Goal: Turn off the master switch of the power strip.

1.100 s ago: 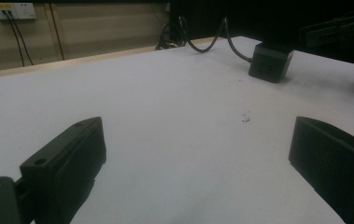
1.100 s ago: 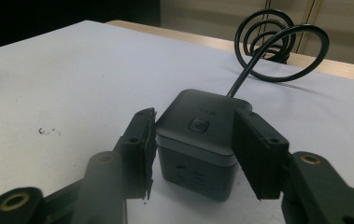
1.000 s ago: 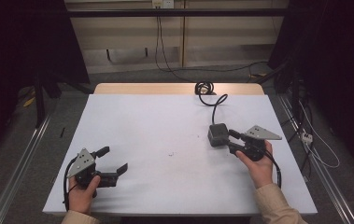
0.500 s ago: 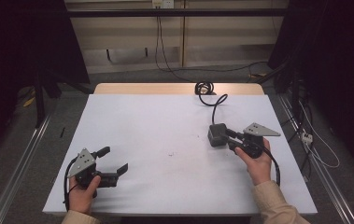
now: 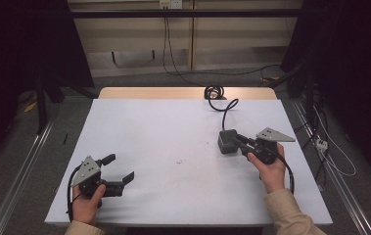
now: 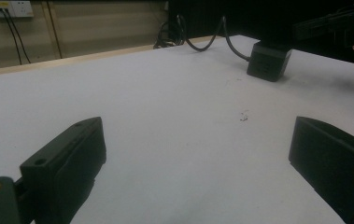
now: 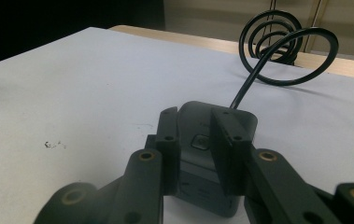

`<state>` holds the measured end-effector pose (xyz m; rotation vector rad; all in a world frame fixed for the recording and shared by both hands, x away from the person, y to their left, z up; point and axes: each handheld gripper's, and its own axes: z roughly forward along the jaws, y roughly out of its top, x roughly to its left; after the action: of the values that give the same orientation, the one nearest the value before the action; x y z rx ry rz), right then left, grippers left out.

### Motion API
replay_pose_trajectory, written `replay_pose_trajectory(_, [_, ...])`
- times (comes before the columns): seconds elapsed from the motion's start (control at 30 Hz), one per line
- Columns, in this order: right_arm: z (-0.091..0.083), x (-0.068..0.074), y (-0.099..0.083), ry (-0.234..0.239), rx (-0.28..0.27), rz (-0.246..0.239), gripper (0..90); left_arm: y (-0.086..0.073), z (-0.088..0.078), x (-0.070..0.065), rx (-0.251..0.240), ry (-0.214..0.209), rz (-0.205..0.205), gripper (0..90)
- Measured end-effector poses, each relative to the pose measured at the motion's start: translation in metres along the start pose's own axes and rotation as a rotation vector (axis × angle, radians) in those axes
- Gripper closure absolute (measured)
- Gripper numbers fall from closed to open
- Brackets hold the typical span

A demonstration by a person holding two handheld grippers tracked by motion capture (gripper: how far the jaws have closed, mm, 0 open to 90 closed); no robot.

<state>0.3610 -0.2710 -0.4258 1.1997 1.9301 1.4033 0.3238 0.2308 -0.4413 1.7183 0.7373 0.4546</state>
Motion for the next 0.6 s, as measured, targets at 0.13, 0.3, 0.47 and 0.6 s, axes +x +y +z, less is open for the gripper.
replay_pose_trajectory(0.13, [0.0016,-0.0023,-0.0005,0.014,0.016,0.003,73.9,0.0001,0.0000,-0.0003,-0.001,0.000,0.000,3.7])
replay_pose_trajectory(0.3, [0.0029,-0.0028,0.0000,0.025,0.029,0.001,77.6,0.0001,-0.0002,-0.0002,-0.001,0.002,-0.001,3.7])
replay_pose_trajectory(0.47, [0.0036,-0.0038,0.0024,0.025,0.027,0.001,81.6,0.0001,-0.0002,-0.0005,-0.001,0.001,-0.003,3.7])
replay_pose_trajectory(0.6, [0.0047,-0.0053,0.0041,0.018,0.018,-0.001,81.6,0.0002,-0.0006,0.0001,-0.001,0.003,0.005,3.7])
